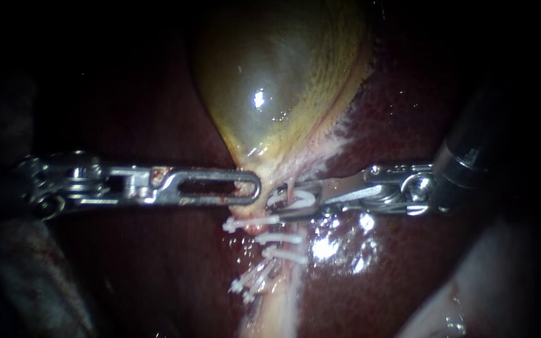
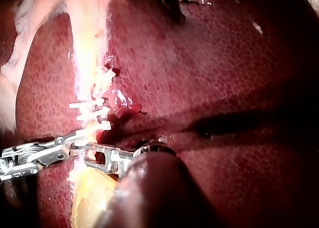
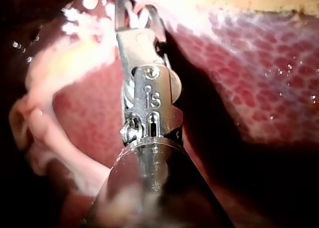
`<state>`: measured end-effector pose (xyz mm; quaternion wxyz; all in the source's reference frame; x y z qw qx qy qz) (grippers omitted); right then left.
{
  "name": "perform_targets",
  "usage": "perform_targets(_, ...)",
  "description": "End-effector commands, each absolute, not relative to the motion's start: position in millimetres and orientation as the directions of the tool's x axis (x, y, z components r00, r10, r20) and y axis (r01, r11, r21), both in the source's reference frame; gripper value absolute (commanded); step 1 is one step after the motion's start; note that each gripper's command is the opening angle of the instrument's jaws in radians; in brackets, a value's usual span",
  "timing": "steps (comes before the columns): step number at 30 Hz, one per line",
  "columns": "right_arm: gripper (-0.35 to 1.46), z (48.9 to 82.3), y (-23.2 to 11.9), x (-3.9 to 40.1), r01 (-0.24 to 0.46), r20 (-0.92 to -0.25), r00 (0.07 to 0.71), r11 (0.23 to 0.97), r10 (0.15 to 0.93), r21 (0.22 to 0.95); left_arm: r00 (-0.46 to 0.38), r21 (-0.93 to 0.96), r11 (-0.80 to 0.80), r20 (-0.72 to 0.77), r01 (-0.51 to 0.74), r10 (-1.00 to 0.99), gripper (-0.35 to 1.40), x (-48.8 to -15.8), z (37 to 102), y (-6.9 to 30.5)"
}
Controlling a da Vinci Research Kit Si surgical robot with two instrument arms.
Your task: Clipping third clip right tube
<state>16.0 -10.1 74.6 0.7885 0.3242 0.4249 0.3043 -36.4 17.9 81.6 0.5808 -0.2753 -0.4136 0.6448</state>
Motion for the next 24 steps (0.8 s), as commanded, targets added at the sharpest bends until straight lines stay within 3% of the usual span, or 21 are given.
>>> perform_targets(1, -0.1, 74.6, -10.0, 16.0, -0.208, -0.473, 0.453, 0.605, 0.756, 0.769, -0.174, -0.853, 0.017, 0.126, -0.521, 0.977, -0.35, -36.4, 81.6, 17.9)
perform_targets(9, -0.24, 74.9, -9.8, 16.0, -0.212, -0.473, 0.452, 0.606, 0.757, 0.767, -0.174, -0.853, 0.017, 0.126, -0.521, 0.977, -0.35, -36.4, 81.6, 17.9)
perform_targets(24, -0.27, 74.9, -9.9, 16.1, -0.212, -0.473, 0.452, 0.606, 0.757, 0.767, -0.174, -0.853, 0.017, 0.126, -0.521, 0.977, -0.35, -36.4, 81.6, 17.9)
